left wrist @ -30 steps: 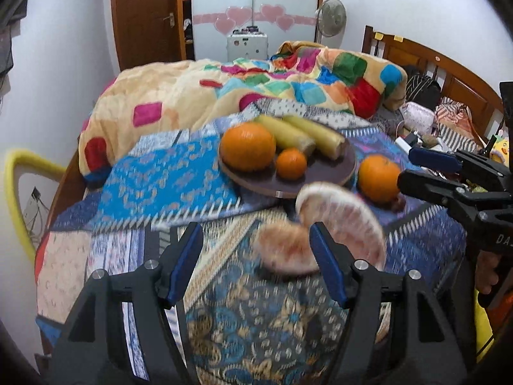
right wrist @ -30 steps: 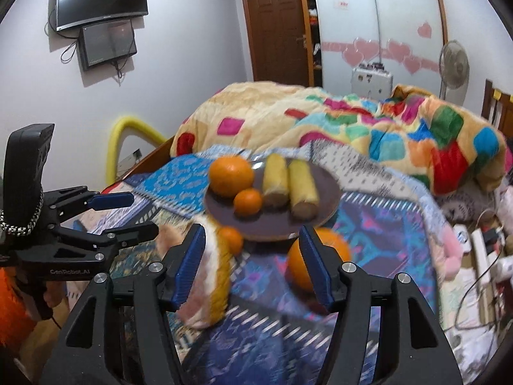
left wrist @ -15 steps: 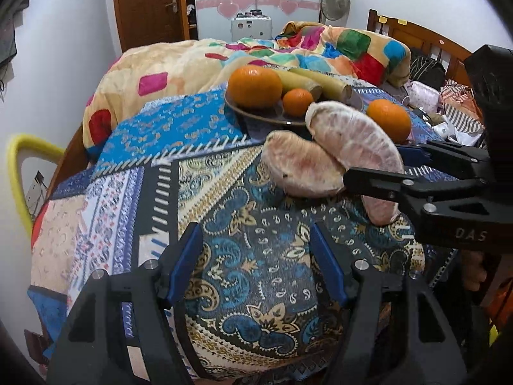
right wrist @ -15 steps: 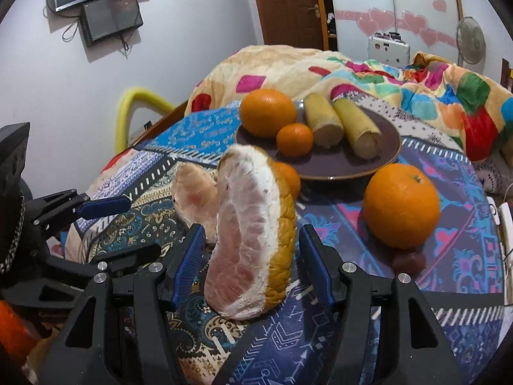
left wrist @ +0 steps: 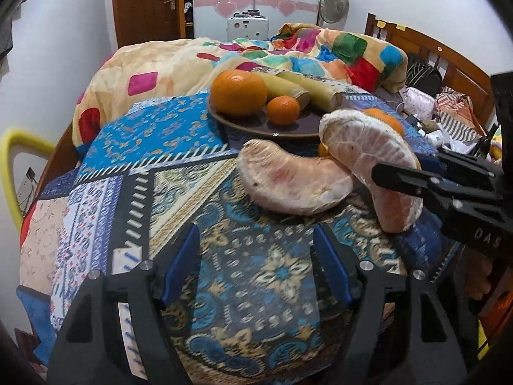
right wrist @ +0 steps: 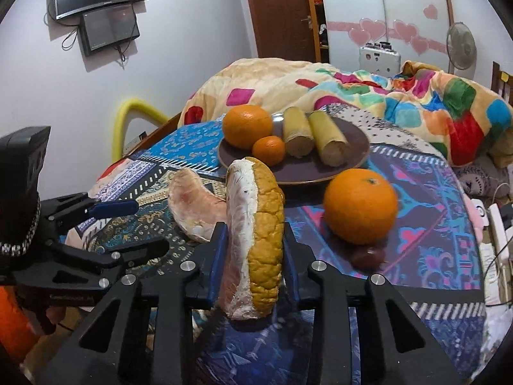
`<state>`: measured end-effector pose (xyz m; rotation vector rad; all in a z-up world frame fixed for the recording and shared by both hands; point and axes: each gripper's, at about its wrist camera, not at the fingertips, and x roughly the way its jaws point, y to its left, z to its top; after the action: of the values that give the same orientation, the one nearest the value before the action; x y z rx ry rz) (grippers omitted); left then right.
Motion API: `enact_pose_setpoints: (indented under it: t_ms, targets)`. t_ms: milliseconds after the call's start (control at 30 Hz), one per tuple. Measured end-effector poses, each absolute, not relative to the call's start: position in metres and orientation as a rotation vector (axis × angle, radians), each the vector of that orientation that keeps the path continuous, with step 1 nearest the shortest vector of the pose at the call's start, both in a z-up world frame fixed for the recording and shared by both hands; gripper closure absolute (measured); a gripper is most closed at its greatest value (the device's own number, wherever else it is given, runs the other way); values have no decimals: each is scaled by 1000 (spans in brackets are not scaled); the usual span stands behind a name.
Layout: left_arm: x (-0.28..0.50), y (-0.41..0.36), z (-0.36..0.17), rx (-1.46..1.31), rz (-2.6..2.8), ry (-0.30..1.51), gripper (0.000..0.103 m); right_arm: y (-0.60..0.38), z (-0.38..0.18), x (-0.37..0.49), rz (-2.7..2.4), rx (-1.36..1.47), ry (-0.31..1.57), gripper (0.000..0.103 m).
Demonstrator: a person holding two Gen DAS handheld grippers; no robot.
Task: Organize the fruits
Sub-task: 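Grasp a peeled pomelo segment with the right tool, then grasp the other pomelo segment with the left tool while the right tool holds its segment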
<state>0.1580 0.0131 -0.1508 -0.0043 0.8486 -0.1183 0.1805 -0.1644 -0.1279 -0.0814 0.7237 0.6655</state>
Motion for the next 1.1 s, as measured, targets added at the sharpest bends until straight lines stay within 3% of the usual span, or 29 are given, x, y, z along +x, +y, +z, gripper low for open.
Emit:
enact_pose_setpoints:
  t_ms: [67,300,433,633,700,767,1033,1100]
  targets:
    - [162,7,-149,-12,-136,850,22,-170,-126,180,662,-80,716,75]
    - [184,-15,-149,-3,-177,864,21,-185,-126,176,621,-91,684,77]
    - [197,-23,-151,4,-162,872,14,-194,-126,176,628,-73,686,77]
    - [213,-27,-155,22,-101,871,14,-198,-129,175,639,-71,681,76]
    - [216,-23,-157,9,-83,872,20,-200,-129,176,647,-58,683,76]
    - [214,-19,-156,21,-59,857,35,-202,-130,176,651,-51,683,76]
    - [195,0,-155,22,-66,848,67,-205,-131,177,663,-19,693,76]
    - [189,4,-154,16,-73,852,93,-205,-130,176,660,-16,693,76]
